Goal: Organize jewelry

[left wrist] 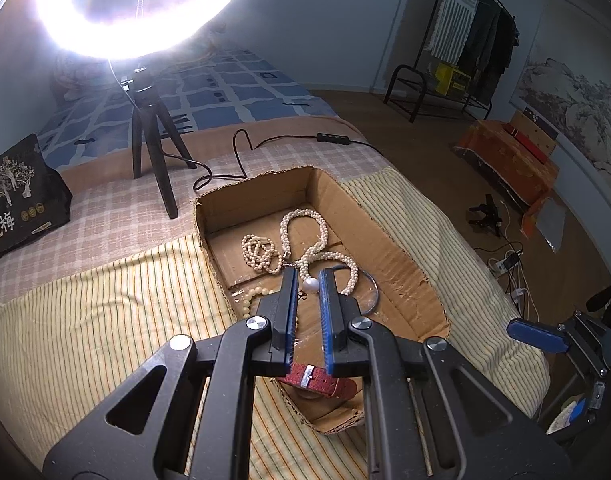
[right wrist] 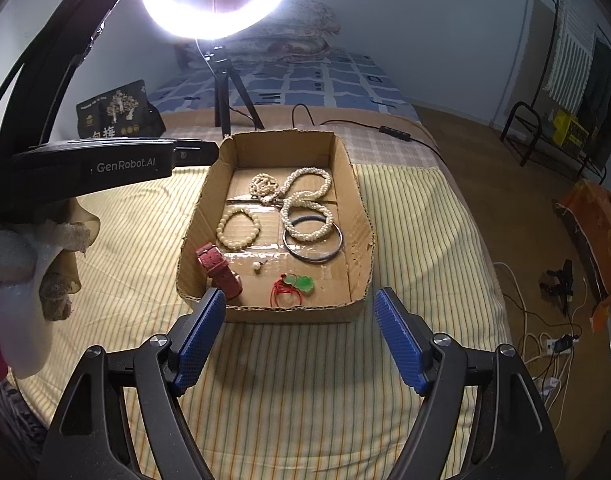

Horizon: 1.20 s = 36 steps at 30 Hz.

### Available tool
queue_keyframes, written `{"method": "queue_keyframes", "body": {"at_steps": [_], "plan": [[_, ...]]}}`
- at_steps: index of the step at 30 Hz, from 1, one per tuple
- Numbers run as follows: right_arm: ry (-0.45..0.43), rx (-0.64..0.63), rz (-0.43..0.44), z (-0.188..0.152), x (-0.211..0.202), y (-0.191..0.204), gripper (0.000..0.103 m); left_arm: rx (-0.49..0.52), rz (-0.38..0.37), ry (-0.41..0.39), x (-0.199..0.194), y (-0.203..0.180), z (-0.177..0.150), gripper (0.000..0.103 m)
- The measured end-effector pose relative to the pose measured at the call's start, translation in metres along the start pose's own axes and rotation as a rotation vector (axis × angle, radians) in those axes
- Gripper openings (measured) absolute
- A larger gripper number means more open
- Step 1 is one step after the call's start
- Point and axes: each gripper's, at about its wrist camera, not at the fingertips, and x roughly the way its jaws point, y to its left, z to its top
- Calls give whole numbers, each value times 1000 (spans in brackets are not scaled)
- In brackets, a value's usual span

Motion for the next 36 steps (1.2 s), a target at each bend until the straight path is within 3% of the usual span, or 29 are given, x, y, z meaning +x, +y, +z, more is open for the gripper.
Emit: {"method": "queue_keyframes", "body": {"at_steps": [8,10,11,12,16,18,36], "plan": [[2,2,-1,0,0,-1,77,8,33,-10,1,-1,1,9],[3,0,0,0,0,-1,77,2,49,-13,1,2,1,31],[3,-1,1,0,0,-1,77,-1,50,-17,1,2,1,55],[3,-2,2,-1,0,-1,77,-4,55,-29,-1,4,1,68],[4,-4,6,-1,0,0,77,10,127,-70,-7,2,3,73],[5,-3,6,-1,0,0,77,2,145,-76,-8,3,3,82],[-12,-14,-2,2,-5,7,77,21,151,-92,-26,1,1,82]]}}
